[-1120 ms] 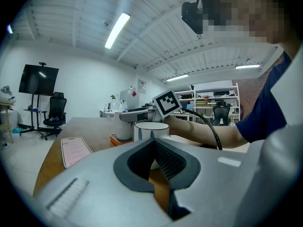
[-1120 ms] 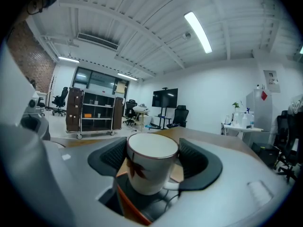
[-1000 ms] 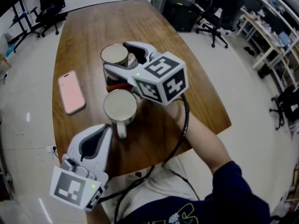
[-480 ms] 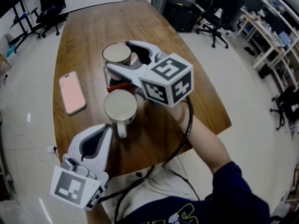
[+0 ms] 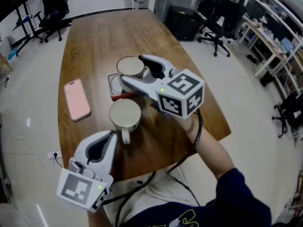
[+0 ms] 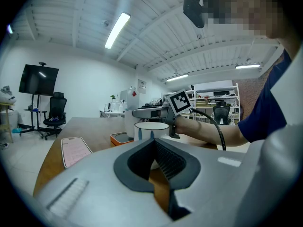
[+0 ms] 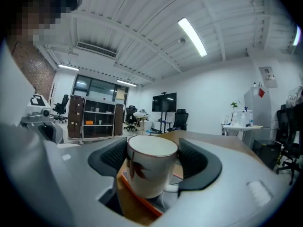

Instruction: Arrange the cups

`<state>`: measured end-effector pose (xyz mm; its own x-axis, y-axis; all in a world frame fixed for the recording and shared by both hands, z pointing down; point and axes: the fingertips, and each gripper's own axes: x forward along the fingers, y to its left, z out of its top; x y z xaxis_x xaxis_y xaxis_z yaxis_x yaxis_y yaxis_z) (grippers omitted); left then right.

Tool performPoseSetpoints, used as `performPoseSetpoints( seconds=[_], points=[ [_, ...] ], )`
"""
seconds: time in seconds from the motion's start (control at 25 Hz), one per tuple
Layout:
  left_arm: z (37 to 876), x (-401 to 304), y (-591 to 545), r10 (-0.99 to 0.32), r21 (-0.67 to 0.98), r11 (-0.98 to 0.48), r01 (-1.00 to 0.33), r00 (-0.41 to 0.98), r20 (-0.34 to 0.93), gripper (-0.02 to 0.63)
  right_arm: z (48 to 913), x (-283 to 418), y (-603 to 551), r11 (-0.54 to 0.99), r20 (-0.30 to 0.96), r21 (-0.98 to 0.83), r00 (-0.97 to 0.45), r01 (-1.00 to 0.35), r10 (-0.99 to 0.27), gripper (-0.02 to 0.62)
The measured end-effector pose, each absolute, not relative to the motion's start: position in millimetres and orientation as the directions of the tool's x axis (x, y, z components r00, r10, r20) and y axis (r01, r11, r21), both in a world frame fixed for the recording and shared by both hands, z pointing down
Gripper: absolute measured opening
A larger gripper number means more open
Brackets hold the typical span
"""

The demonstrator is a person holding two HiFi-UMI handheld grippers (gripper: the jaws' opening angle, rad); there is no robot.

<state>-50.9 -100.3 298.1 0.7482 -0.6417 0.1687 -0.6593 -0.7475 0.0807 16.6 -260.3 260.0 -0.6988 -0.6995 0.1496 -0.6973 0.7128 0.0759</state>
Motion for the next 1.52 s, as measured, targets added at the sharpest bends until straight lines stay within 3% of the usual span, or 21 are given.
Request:
performPoseSetpoints(
  seconds=[0.4,0.72,1.52],
  points=[
    [300,-55,-100,-0.641,0.055,-0.752,-0.656,0.749,0.170,0.003,262,61,-232,0.702,0.165,-0.001,-0.693,-0.712,-0.702,0.337],
    [301,-53,-100,-0.638,0.056,-0.755,-0.653,0.752,0.168,0.003,264,83,-202,0.686,0.191,0.099,-0.663,-0.720,-0.724,0.337],
    [298,-53,-99,-0.639,0.058,-0.754,-0.655,0.751,0.169,0.003,284,124,-158,0.652,0.149,0.108,-0.636,-0.750,-0.757,0.342]
  ],
)
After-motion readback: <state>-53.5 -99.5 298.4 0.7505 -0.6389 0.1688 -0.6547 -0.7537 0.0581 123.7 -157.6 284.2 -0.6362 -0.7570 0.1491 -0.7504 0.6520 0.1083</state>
